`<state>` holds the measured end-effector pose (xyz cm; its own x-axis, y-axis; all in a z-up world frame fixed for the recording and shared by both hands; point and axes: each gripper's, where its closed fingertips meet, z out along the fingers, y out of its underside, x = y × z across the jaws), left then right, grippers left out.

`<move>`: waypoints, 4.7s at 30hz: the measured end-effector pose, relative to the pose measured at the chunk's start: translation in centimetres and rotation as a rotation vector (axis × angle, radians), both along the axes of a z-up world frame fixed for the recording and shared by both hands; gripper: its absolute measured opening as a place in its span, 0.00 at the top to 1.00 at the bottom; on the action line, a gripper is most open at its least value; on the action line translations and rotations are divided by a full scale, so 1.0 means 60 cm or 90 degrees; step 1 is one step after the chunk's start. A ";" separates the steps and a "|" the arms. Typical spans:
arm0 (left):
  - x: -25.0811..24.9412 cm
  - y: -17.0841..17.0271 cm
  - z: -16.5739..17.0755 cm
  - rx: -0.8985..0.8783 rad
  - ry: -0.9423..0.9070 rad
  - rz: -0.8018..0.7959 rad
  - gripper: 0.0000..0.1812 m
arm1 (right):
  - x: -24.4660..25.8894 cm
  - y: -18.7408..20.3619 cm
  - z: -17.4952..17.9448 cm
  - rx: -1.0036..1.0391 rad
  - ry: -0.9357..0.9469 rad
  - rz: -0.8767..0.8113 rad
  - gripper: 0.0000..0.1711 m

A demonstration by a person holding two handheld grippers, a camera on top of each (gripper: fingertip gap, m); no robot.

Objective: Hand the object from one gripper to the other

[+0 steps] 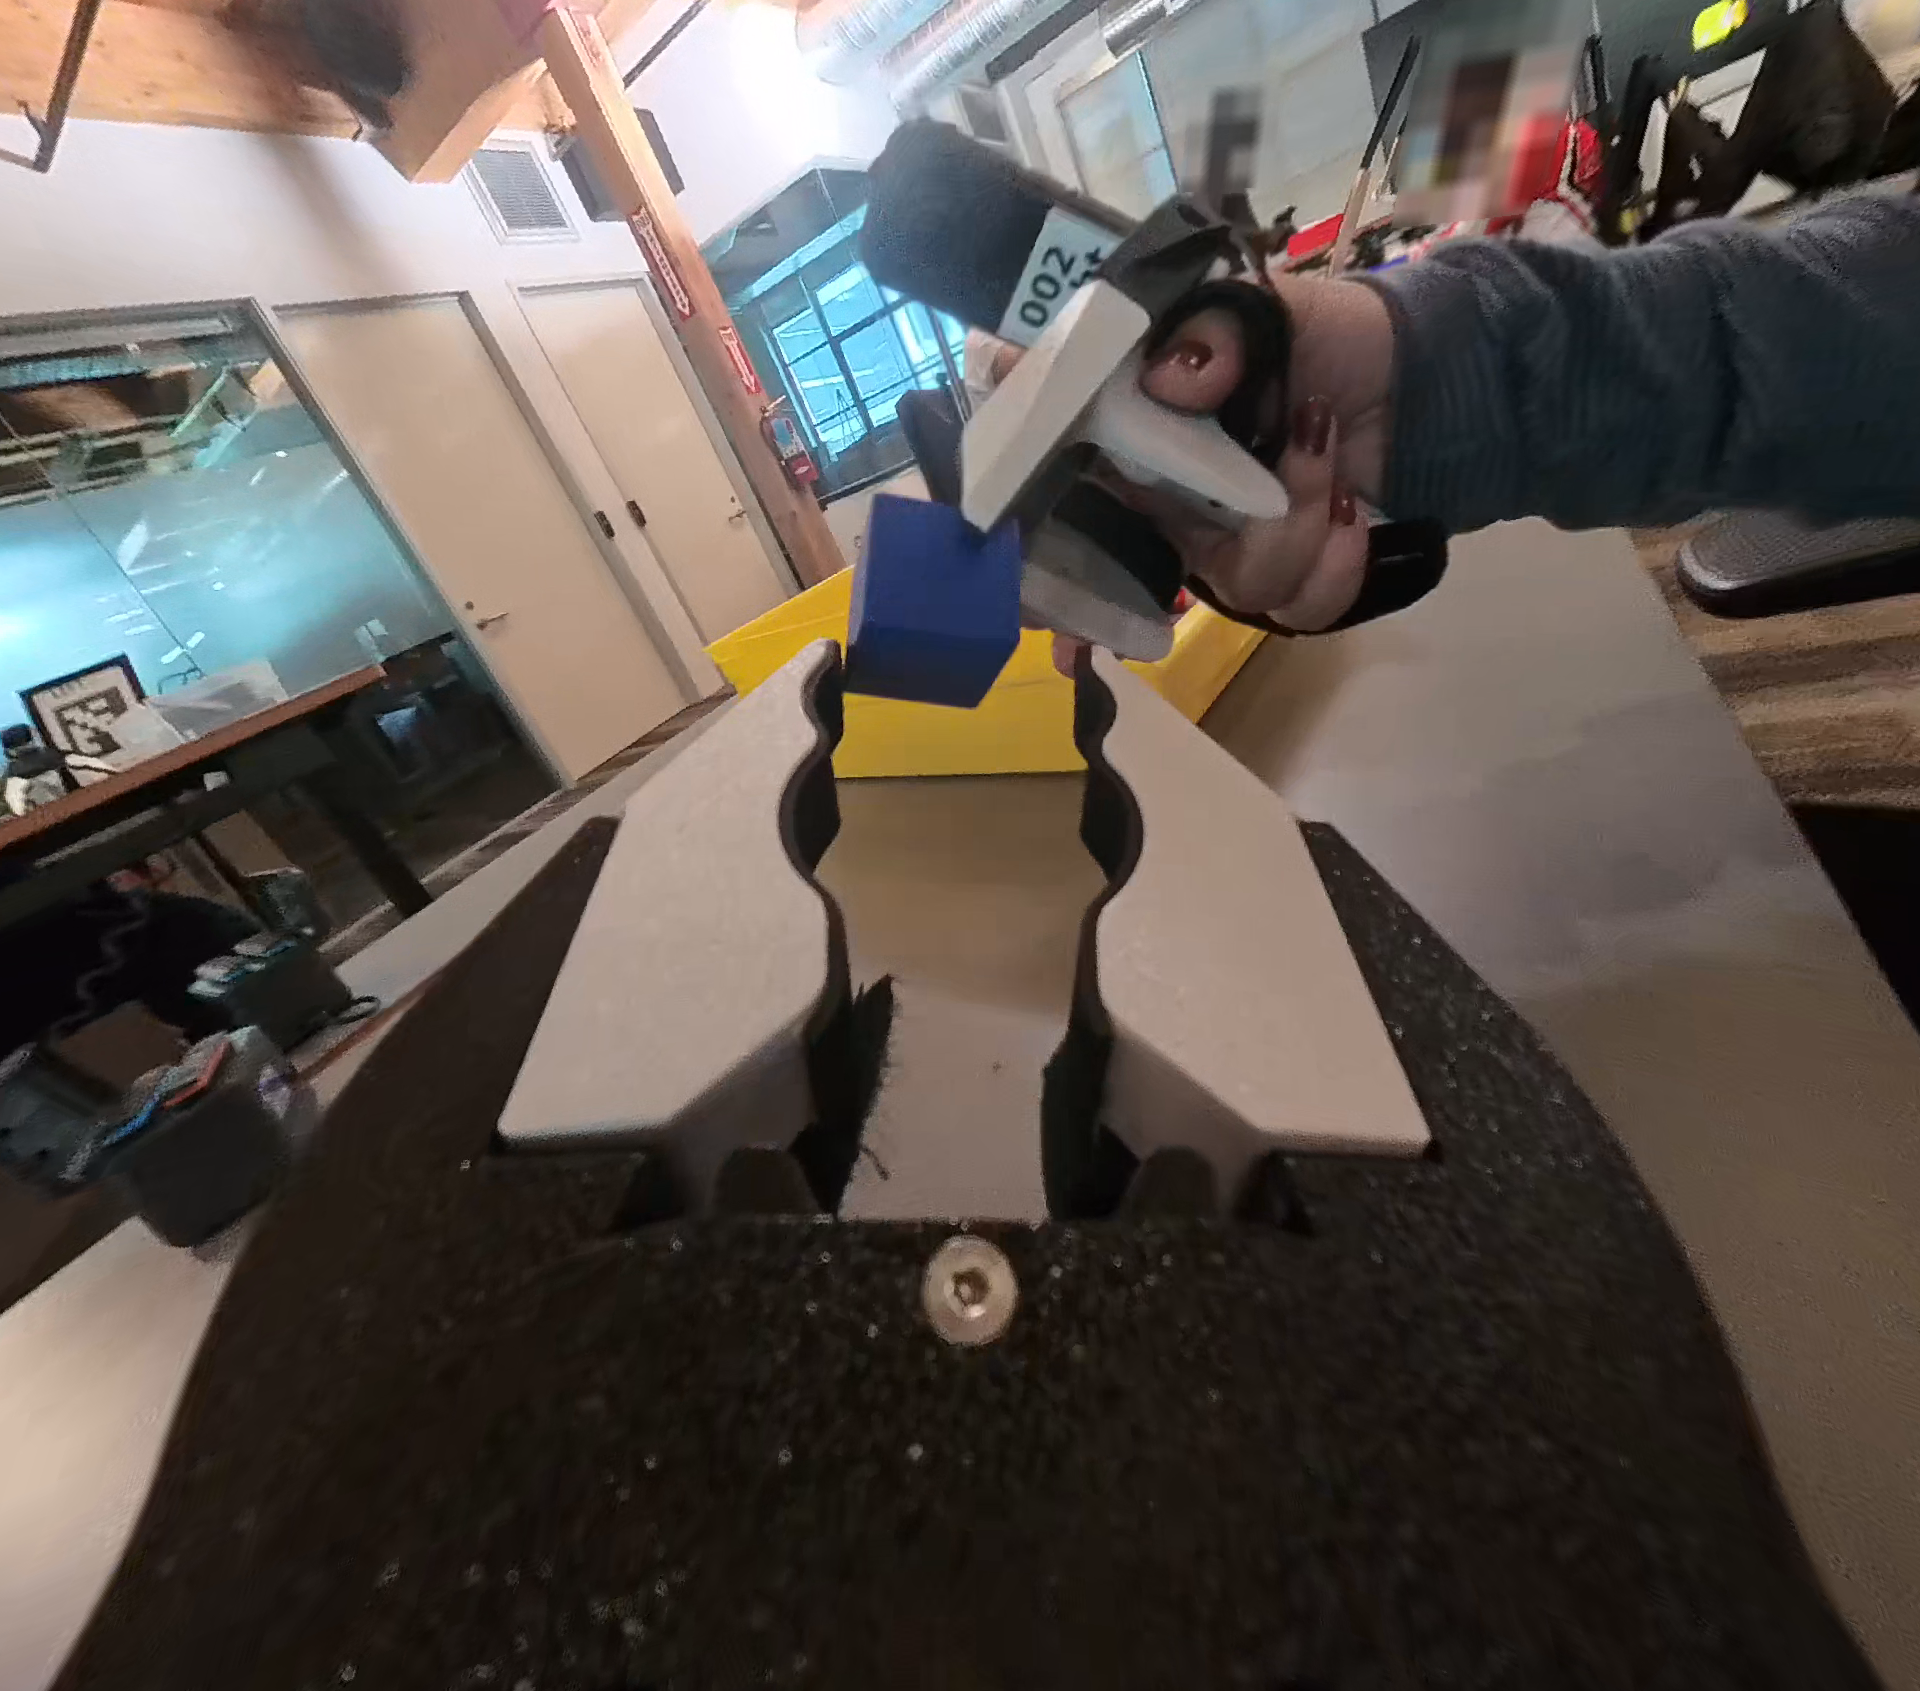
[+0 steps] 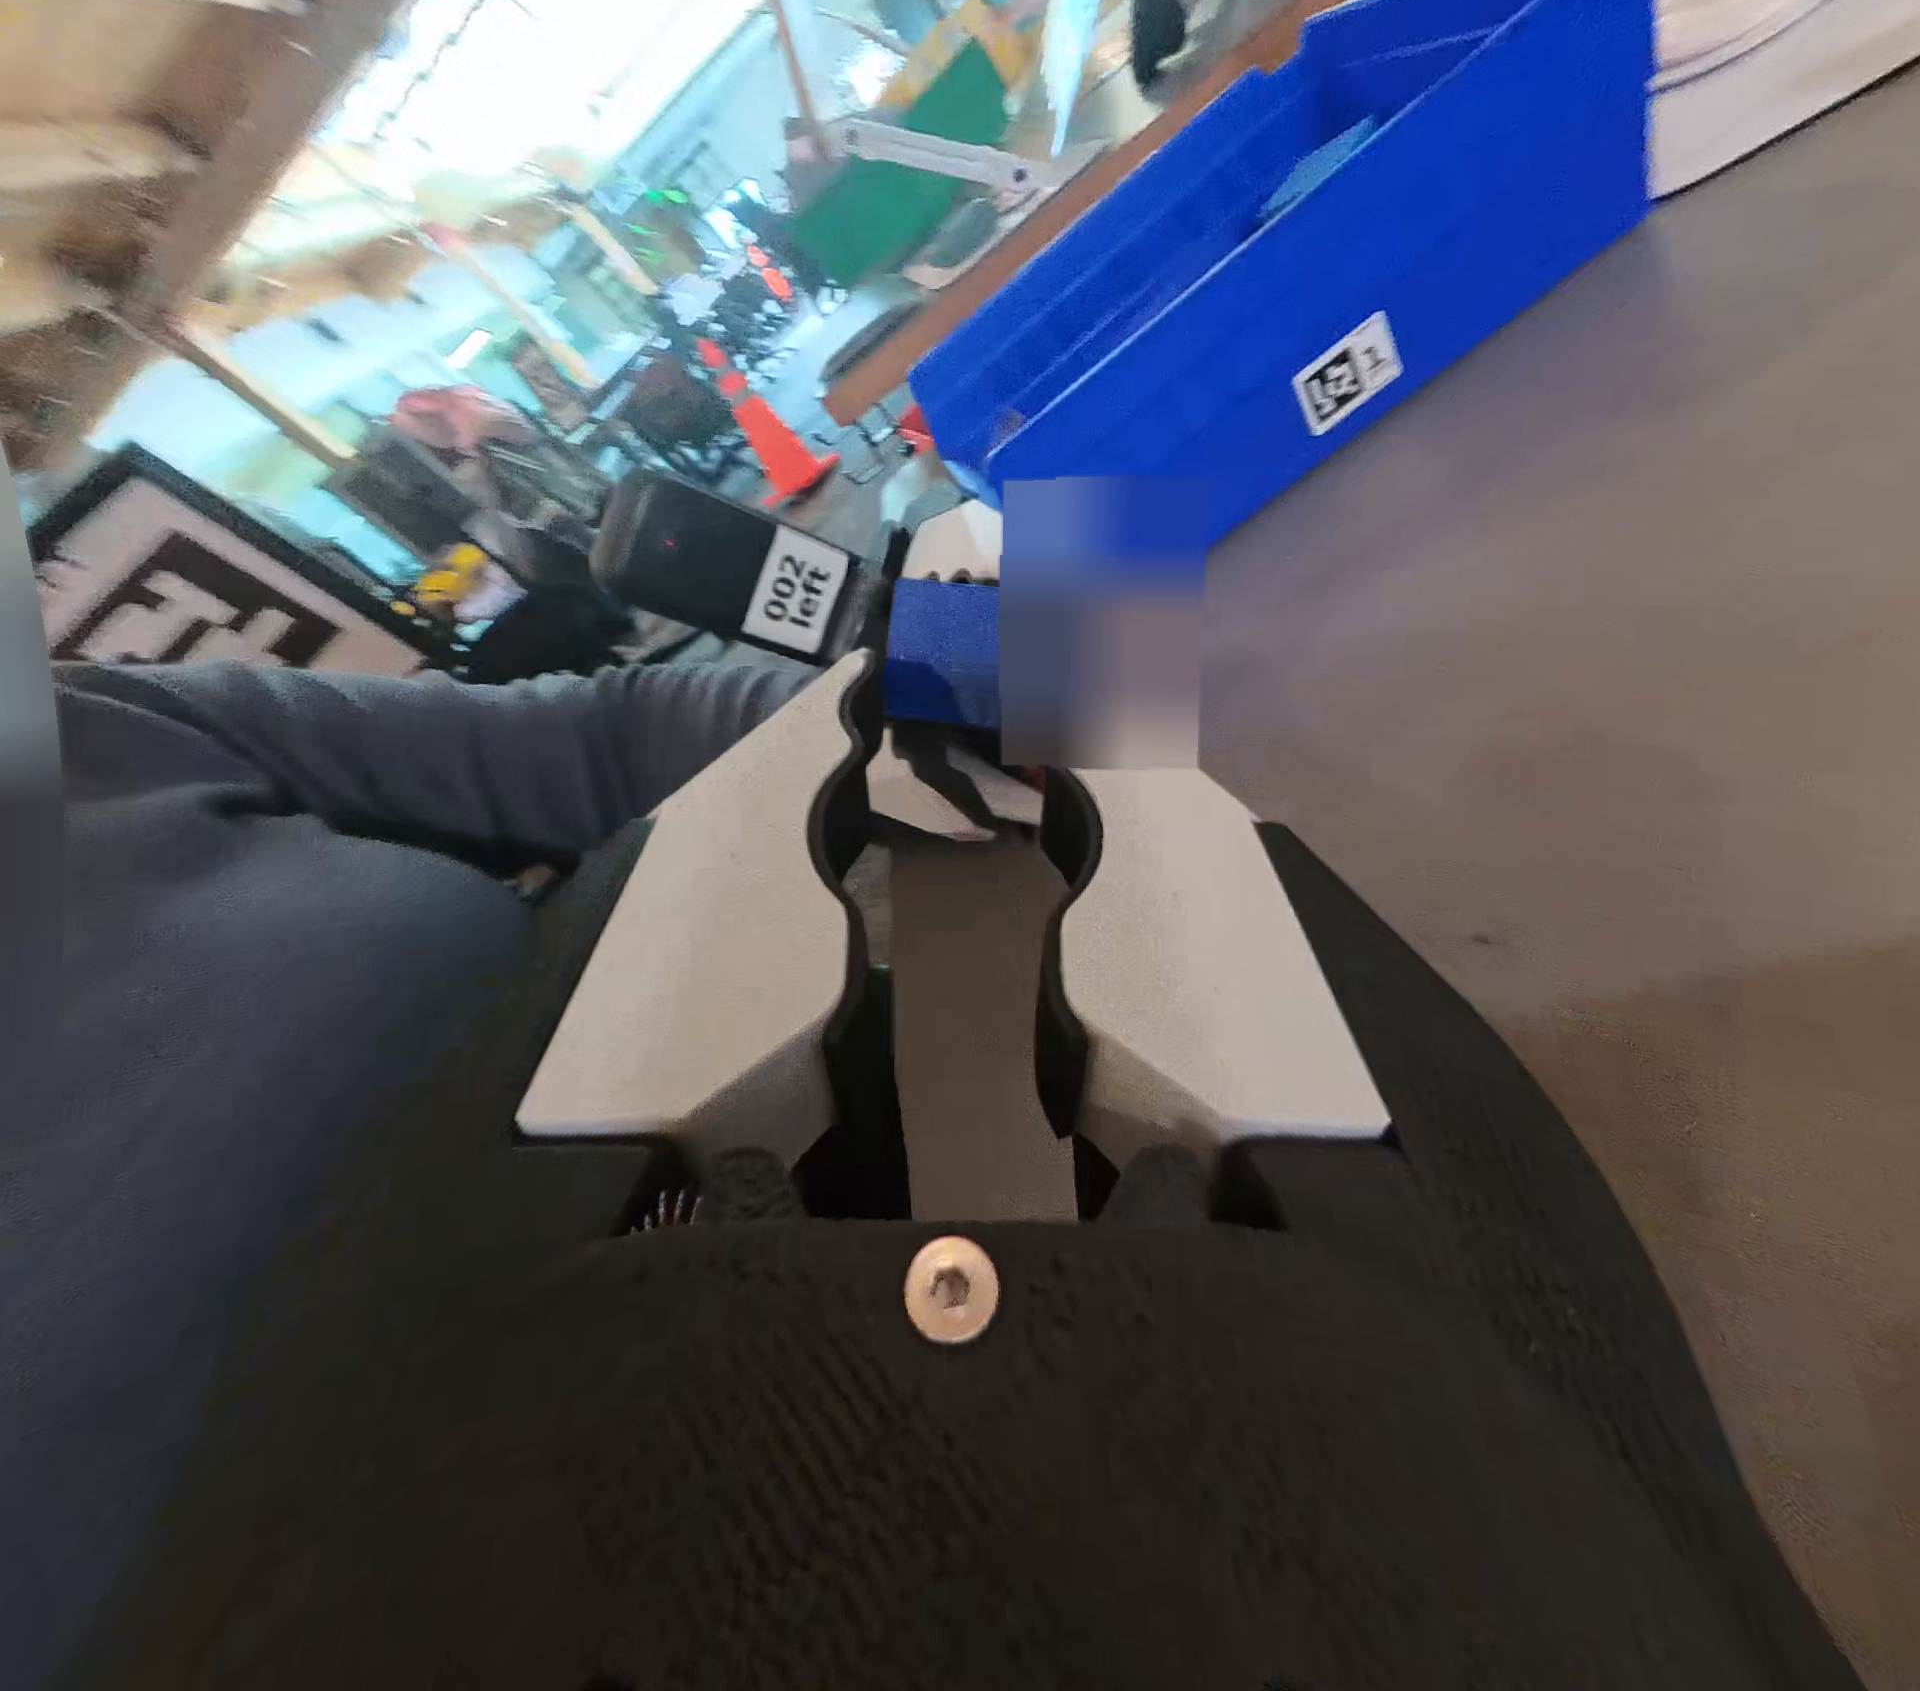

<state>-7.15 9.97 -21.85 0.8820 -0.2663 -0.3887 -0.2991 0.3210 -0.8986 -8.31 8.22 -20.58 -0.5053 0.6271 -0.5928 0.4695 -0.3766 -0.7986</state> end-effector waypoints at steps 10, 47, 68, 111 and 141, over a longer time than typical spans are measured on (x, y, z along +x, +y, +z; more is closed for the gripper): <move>-0.012 0.008 -0.007 -0.006 0.060 0.081 0.86 | 0.001 0.008 -0.007 -0.093 -0.036 0.018 0.85; -0.030 0.040 -0.055 -0.110 0.154 0.184 0.86 | -0.015 0.051 -0.045 0.109 -0.087 -0.178 0.66; 0.028 0.028 -0.032 -0.028 0.155 0.065 0.80 | 0.009 0.014 -0.053 0.172 -0.083 -0.113 0.80; 0.076 -0.027 0.071 -0.223 -0.630 -0.601 0.82 | 0.056 -0.017 0.026 0.812 0.409 -0.070 0.74; 0.054 -0.011 0.035 -0.146 -0.125 -0.227 0.71 | 0.049 0.015 0.014 -0.025 0.062 0.014 0.85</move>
